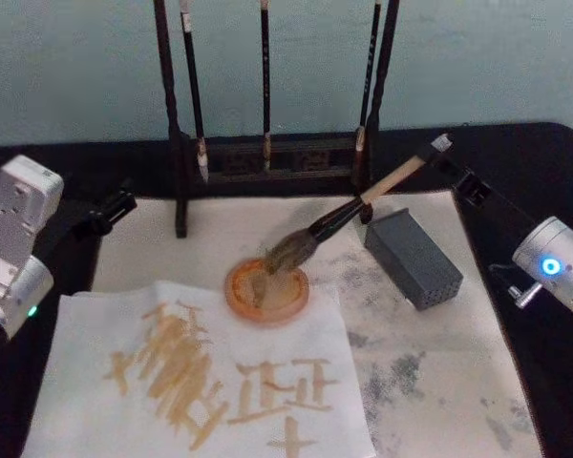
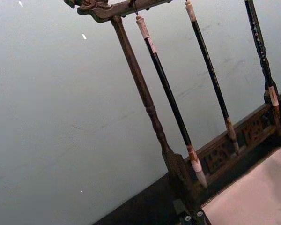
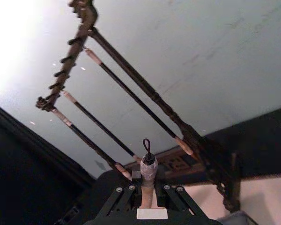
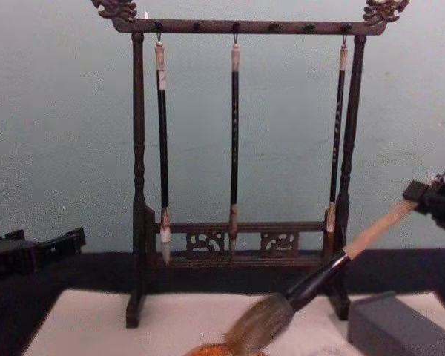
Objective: Pick up the brush from the inkstone, write on the paper, then place the brush back to its original position.
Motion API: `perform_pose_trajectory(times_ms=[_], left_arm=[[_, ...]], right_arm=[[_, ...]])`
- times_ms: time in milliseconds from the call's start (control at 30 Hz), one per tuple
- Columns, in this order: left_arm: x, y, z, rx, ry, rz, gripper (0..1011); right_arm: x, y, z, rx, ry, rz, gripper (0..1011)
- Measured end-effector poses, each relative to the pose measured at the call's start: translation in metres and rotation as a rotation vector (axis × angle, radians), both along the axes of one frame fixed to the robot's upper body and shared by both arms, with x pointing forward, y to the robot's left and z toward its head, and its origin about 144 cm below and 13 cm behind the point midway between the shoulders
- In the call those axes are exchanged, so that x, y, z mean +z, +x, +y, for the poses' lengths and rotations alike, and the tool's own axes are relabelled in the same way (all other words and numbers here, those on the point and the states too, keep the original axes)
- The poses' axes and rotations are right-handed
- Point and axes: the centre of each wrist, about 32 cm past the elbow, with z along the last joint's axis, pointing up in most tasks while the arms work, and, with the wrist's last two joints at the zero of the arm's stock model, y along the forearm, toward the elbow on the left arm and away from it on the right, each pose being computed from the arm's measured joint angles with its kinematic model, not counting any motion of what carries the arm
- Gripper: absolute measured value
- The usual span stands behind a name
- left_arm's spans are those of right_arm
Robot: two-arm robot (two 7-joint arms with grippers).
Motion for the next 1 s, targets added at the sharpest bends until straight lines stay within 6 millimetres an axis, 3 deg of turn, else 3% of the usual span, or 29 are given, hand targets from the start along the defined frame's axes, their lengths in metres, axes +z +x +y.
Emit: perform_pose_trajectory(times_ms=[433, 1000], left_arm=[[0.0, 0.0, 0.0, 0.0, 0.0, 0.0, 1002], [0.0, 0.0, 0.0, 0.0, 0.0, 0.0, 1002]], right_arm=[[-0.006, -0.001, -0.0013, -0.031, 0.009, 0.081, 168], [0.0001, -0.0084, 0.004, -0.015, 0.058, 0.093, 168]])
